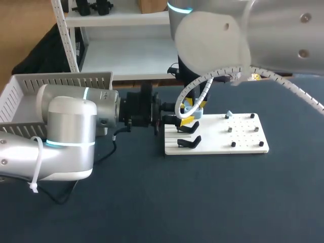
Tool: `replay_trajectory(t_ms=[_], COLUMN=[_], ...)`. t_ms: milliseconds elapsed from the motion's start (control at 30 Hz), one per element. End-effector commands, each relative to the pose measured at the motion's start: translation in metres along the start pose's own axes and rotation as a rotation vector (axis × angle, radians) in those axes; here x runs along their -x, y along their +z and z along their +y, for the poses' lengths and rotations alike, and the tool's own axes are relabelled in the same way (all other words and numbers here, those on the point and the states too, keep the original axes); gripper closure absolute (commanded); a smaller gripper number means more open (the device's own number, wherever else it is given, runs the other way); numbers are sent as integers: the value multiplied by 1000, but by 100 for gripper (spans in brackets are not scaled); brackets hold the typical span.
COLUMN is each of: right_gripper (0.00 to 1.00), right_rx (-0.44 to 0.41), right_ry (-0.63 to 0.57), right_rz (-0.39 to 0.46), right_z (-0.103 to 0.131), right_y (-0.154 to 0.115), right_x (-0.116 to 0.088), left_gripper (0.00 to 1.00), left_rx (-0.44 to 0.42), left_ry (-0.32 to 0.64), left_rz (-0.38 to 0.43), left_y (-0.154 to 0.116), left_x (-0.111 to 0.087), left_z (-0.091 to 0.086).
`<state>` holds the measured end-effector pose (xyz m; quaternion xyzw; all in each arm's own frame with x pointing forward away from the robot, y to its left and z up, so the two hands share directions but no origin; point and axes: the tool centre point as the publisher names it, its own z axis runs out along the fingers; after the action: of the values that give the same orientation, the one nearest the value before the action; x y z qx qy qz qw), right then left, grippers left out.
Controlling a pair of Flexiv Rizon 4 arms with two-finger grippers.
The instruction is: Pick up each earbud case from the left stands, insert the matching earbuds, close the lid, and place the case in the box.
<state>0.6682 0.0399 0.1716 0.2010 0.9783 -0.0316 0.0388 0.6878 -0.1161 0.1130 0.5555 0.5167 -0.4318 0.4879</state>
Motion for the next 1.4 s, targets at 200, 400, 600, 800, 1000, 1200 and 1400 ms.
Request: replay_trajectory(t_ms=[200,400,600,800,1000,1200,1400], right_gripper=[100,100,100,100,100,100,79], right_rx=[-17,-27,-32,-39,-44,-51,-54], right_ry=[12,20,26,25,25,25,26], right_rz=[1,2,14,19,20,25,33], right_z=[4,3,1,0,0,2,3], right_y=[4,5,7,8,11,15,15], right_x=[7,10,10,8,9,10,10], left_gripper=[100,100,100,100,100,100,100], left_rx=[8,8,8,8,8,8,8], left_ry=[2,2,2,2,2,2,2], left_rz=[-1,-1,-1,-1,-1,-1,-1], left_y=[1,1,1,1,1,1,1], left_x=[-1,-1,-1,-1,-1,-1,-1], left_z=[-2,-2,-2,-2,-2,-2,-2])
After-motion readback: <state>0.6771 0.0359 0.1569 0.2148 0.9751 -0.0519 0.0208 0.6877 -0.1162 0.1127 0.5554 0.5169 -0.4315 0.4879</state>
